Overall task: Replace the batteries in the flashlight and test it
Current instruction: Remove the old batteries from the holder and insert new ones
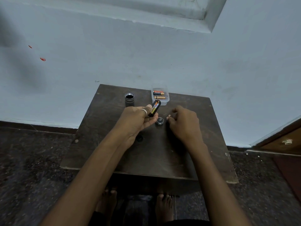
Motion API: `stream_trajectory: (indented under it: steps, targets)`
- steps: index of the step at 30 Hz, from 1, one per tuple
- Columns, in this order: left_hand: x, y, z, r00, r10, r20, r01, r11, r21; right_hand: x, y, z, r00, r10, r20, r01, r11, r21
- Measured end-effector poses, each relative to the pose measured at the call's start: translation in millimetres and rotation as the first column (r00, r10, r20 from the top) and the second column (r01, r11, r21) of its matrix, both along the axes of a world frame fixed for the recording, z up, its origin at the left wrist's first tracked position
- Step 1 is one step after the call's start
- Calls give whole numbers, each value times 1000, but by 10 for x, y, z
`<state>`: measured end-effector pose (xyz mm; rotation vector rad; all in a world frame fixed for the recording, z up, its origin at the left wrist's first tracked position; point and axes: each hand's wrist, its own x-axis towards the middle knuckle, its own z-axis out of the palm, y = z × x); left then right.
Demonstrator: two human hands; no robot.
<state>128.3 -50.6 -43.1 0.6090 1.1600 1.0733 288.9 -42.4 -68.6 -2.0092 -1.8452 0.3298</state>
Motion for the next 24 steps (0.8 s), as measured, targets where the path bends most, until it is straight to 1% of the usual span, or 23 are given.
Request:
stream_trajectory:
  steps: [2,4,6,8,9,10,11,13,18,22,24]
  targets:
    - [-3,-2,4,1000,2,10,-2,1000,4,-12,4,-4,998,-7,-64,9,999,44]
    - [-10,-4,6,1000,-5,14,5,1000,4,-9,6,16,992,-7,-130,24,991,131]
    - [-14,-11,11,1000,-22,11,22,1000,4,-15,3,74,973,24,-232,24,979,201]
    - [-14,-14,21,1000,-30,8,30,999,11,-34,-7,158,904,109,-414,-33,982,186]
    - [-13,-15,26,999,-35,7,35,999,17,-47,-10,185,847,161,-506,-93,983,157]
    - [-14,-14,28,999,-38,5,38,999,22,-60,-15,202,797,211,-566,-163,977,136]
    - [-17,-15,30,999,-38,8,38,999,24,-74,-19,200,773,250,-583,-217,968,128]
    - [-26,-14,32,999,-40,17,40,999,24,-101,-21,185,772,290,-565,-255,956,142]
    - [-26,-26,52,997,-73,4,72,997,31,-160,-39,197,788,309,-533,-212,948,237]
    - [-11,-17,53,996,-85,-34,87,994,64,-182,-70,199,823,335,-459,-221,933,284]
    - [-15,-3,39,997,-76,-31,78,995,59,-171,-74,198,819,345,-458,-226,928,295]
